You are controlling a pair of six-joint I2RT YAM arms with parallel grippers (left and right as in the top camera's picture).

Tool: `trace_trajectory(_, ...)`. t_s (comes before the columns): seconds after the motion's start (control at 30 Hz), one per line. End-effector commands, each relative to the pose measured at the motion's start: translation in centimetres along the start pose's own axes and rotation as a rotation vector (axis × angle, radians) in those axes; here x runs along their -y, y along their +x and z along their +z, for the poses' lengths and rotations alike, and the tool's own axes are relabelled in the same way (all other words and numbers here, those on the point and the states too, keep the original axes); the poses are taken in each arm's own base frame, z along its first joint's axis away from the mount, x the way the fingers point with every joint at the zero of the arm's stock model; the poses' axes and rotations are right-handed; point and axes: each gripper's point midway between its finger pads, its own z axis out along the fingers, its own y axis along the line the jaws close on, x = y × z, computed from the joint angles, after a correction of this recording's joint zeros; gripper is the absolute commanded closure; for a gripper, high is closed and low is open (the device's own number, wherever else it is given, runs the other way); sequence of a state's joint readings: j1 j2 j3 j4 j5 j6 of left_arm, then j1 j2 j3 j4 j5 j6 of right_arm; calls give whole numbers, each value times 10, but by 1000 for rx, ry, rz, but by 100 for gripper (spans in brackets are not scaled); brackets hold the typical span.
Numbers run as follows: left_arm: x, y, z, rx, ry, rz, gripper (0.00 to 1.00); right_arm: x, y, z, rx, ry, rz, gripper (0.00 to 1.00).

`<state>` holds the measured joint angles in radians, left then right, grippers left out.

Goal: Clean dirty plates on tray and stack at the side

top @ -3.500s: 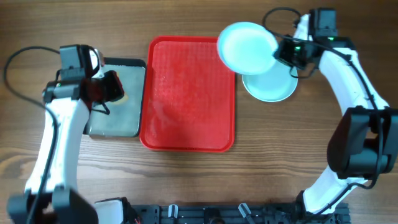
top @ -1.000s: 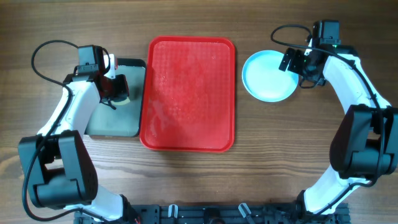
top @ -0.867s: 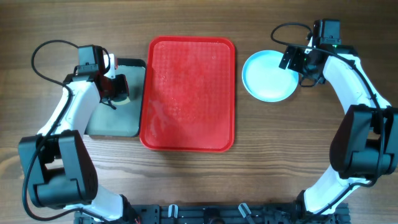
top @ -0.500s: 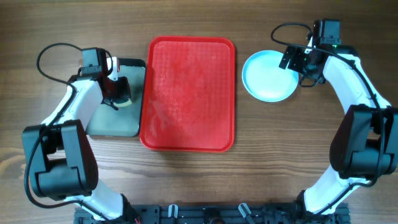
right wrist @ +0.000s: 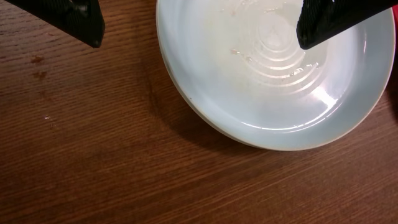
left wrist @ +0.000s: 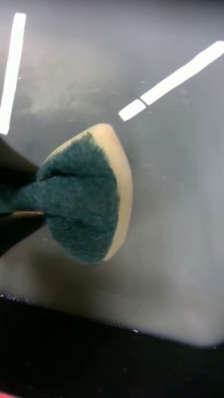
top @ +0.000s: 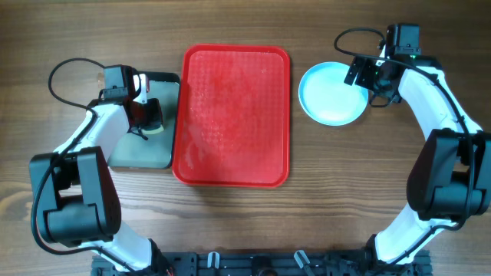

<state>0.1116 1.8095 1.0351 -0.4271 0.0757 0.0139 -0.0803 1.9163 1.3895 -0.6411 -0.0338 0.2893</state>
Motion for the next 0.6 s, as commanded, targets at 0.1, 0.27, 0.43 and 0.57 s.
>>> trace_trajectory(0.1, -1, -1, 3, 4, 0, 2, 19, -1, -1, -6, 11, -17, 6, 0)
trace_trajectory(0.27, 6, -25, -20, 88, 28, 6, 10, -1, -1, -6, 11, -17, 6, 0)
trace_trajectory(0.43, 12, -68, -74, 268, 37, 22, 4, -1, -1, -6, 11, -17, 6, 0)
trace_trajectory(0.57, 15, -79, -100, 338, 40, 28, 0, -1, -1, -6, 11, -17, 6, 0)
